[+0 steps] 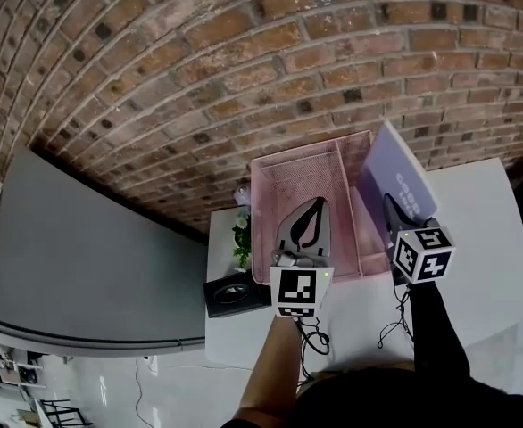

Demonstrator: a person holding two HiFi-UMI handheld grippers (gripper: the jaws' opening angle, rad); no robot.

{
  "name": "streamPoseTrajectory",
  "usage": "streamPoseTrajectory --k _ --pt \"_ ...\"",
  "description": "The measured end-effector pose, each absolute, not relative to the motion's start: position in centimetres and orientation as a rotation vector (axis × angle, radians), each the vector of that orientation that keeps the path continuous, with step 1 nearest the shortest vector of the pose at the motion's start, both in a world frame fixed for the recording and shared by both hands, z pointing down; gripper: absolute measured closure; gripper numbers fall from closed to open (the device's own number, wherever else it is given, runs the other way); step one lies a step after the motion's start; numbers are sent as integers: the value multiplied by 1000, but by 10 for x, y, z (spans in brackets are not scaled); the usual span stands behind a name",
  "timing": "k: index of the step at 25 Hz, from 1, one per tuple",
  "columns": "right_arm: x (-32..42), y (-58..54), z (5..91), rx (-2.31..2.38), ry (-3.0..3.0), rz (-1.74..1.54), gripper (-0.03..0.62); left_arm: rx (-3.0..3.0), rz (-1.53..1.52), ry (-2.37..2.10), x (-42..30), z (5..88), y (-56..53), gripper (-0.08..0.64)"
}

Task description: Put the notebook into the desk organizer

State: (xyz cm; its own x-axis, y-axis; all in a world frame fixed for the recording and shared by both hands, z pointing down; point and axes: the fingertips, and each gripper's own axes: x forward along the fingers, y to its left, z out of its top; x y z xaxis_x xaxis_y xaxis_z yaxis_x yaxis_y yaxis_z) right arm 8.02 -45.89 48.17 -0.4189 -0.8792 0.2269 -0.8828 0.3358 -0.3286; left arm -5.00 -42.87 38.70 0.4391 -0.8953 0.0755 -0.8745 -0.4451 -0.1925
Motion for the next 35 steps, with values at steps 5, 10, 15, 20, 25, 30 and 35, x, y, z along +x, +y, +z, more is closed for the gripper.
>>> streamPoseTrajectory --k 5,10,15,20,25,30,35 --pt "85 -470 501 1712 -2517 652 558 -2583 -244 1551 -42 392 -438 551" --pt "91 -476 517 1749 -2473 650 558 -2593 -233 1541 -38 397 -444 551" --pt "91 -480 524 1758 -2458 639 558 -2610 -233 1536 -36 402 -450 551" --pt "87 -483 536 1760 -2448 658 558 -2615 -245 1524 -35 405 -454 551" --pt "85 -484 547 1771 -2447 673 558 -2614 -255 1521 -35 407 -458 551" --pt "83 -483 558 1758 -2440 688 558 -2614 -260 1528 -37 410 -461 551" --pt "81 -484 562 1762 -2446 674 558 -2620 -271 1529 -37 414 -463 551"
